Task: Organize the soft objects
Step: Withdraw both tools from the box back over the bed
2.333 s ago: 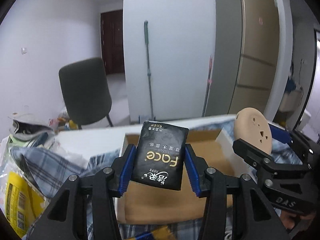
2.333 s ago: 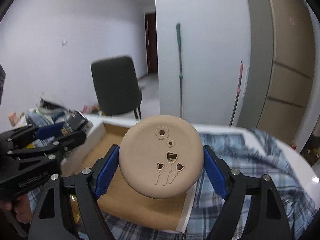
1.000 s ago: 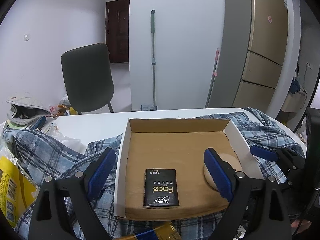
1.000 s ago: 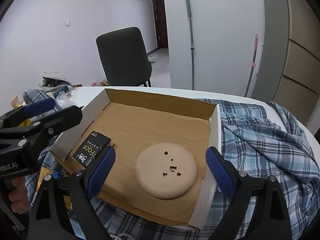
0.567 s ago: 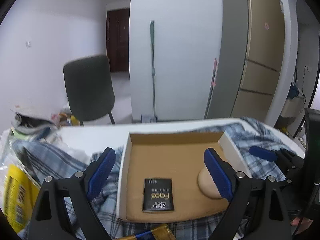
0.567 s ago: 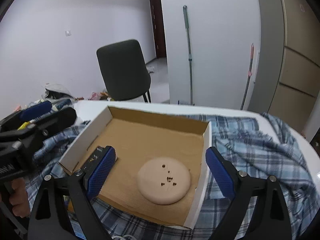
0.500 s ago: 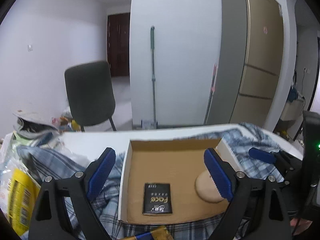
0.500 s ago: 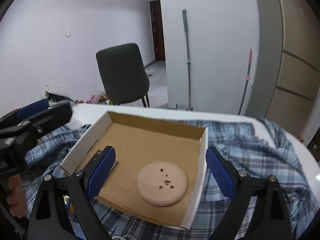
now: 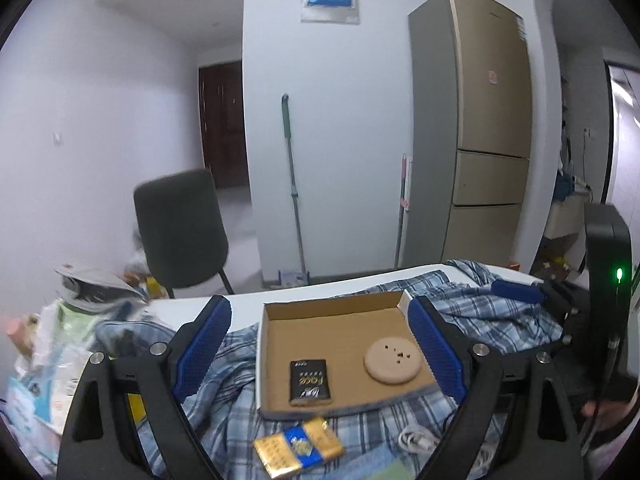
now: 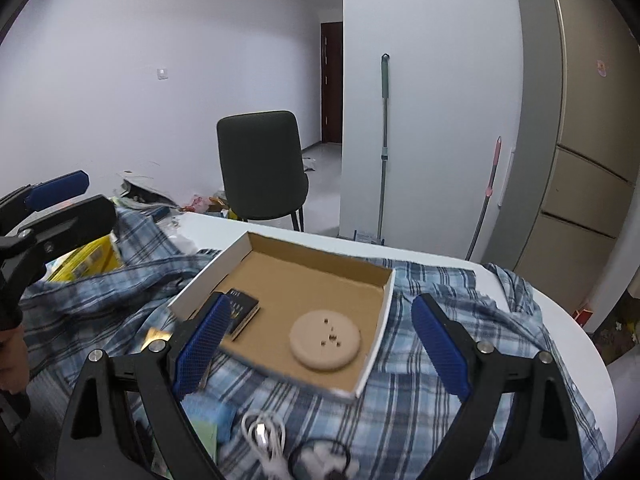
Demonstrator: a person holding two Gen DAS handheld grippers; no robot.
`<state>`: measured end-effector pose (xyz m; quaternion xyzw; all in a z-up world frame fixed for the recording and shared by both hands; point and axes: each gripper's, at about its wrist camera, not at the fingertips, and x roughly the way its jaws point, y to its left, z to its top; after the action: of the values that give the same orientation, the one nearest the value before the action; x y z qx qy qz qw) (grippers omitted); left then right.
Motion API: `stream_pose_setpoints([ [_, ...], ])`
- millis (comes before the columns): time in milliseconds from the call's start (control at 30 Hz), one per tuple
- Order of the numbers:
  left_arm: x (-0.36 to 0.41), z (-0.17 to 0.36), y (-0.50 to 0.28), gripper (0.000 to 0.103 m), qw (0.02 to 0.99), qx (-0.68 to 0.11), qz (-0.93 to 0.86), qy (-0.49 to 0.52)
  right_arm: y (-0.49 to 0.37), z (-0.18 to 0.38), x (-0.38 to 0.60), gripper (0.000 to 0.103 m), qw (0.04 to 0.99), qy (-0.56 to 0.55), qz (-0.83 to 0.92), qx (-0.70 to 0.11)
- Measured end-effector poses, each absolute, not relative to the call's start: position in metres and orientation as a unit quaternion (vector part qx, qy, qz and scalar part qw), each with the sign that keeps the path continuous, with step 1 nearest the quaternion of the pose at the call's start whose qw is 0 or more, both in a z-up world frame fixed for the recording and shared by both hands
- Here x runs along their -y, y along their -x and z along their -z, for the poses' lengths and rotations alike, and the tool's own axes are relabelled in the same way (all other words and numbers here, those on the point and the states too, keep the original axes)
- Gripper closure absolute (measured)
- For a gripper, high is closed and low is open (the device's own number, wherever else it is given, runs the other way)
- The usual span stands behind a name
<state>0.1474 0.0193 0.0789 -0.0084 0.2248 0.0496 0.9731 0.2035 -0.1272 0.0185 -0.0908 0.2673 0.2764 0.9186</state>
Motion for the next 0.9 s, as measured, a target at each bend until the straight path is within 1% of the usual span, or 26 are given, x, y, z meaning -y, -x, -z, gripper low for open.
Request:
stream_pose_setpoints([
  [133,-0.005,-0.081,-0.112,0.011,0.976,-0.212,-0.049,-0.014,-0.180,-0.014,0.144,0.012,0.919,0.092,-0.276,-0.267],
  [267,-0.001,-0.072,-0.084,0.011,0.973,-0.229,-0.033,0.004,-0.164,-0.002,0.162,0.012,0.922,0.096,-0.265,-0.267],
  [400,0.000,-0.053,-0.062,0.010,0.969,-0.243,-0.036,0.014,-0.153,0.011,0.175,0.012,0.924,0.089,-0.260,-0.266],
  [533,0.001,-0.022,-0.050,0.010,0.964,-0.259,-0.032,0.044,-0.148,0.022,0.178,0.012,0.918,0.084,-0.265,-0.282],
  [600,0.004,-0.007,-0.049,0.010,0.957,-0.283,-0.030,0.051,-0.144,0.024,0.180,0.012,0.916,0.084,-0.266,-0.290],
  [633,0.003,-0.002,-0.048,0.010,0.954,-0.293,-0.030,0.054,-0.142,0.026,0.181,0.011,0.914,0.082,-0.268,-0.292],
  [667,0.003,0.002,-0.047,0.010,0.953,-0.298,-0.029,0.056,-0.140,0.028,0.182,0.007,0.913,0.080,-0.271,-0.294],
  [733,0.005,0.010,-0.043,0.010,0.949,-0.308,-0.031,0.055,-0.138,0.033,0.183,0.003,0.912,0.078,-0.275,-0.294],
  [833,0.008,0.021,-0.038,0.010,0.945,-0.321,-0.038,0.050,-0.138,0.043,0.181,0.003,0.912,0.086,-0.274,-0.292],
  [900,0.008,0.031,-0.037,0.010,0.944,-0.323,-0.038,0.054,-0.141,0.051,0.179,0.001,0.913,0.093,-0.264,-0.296],
])
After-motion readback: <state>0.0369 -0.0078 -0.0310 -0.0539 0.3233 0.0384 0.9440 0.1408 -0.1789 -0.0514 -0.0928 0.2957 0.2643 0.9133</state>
